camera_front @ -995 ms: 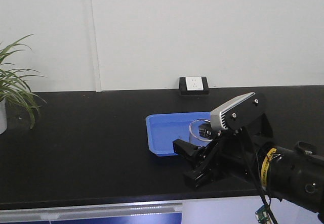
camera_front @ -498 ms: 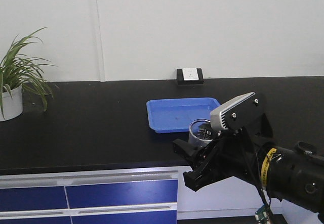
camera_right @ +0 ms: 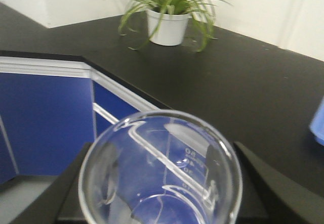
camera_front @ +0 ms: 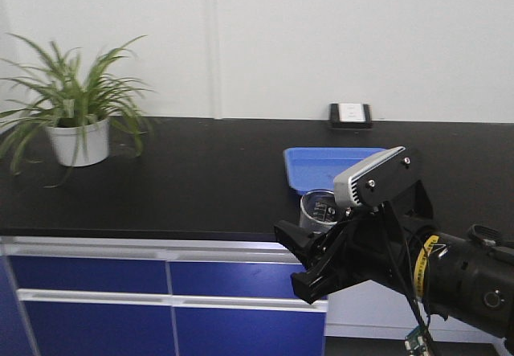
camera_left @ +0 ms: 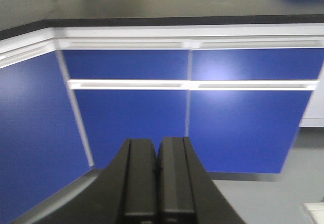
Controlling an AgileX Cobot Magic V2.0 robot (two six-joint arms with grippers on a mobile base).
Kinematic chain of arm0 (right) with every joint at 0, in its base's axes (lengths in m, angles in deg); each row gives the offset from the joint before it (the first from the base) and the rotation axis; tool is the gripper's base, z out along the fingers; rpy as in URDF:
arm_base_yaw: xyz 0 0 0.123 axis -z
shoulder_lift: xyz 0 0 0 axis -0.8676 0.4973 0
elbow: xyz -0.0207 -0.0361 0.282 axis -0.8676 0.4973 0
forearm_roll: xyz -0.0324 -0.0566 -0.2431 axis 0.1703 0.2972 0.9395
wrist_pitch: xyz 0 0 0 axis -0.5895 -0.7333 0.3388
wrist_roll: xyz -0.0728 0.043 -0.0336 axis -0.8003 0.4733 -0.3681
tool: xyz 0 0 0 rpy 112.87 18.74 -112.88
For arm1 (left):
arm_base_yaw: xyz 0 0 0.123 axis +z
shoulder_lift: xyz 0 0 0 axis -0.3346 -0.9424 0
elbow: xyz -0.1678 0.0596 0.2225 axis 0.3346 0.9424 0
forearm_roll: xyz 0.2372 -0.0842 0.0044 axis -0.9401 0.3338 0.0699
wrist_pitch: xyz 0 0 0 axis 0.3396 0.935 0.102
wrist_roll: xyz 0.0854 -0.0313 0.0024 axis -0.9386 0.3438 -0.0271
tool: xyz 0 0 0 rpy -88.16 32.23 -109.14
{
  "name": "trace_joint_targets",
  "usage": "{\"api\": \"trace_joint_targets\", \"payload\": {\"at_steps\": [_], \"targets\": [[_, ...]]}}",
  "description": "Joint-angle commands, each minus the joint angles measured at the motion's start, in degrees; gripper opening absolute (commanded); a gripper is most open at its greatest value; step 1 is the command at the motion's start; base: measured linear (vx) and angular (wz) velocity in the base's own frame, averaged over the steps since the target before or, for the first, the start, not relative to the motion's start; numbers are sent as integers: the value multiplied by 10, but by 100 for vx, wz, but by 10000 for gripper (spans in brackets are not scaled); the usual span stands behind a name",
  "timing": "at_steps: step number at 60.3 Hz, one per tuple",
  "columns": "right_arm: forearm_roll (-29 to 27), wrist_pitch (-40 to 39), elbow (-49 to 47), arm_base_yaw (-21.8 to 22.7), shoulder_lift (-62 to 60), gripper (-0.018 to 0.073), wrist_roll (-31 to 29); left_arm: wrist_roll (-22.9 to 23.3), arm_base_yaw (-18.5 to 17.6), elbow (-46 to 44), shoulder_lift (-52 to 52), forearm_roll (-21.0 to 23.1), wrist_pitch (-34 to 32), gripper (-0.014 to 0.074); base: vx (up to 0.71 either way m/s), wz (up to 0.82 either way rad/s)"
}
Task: Move beaker to silver tray on left bench
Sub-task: 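Drive the base toward the bench with the silver tray, holding the beaker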
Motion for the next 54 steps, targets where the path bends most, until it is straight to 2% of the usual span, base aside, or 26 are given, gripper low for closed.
{"api": "trace_joint_targets", "payload": {"at_steps": [1,23,54], "targets": [[-8,-15,-22,0,-18,-11,1,0,0,11,5,4,-45,1,-10,38],[-8,-15,-22,0,-18,-11,1,0,0,11,5,4,-45,1,-8,51],[-8,-15,-22,0,-18,-11,1,0,0,11,5,4,-45,1,-2,76]]}}
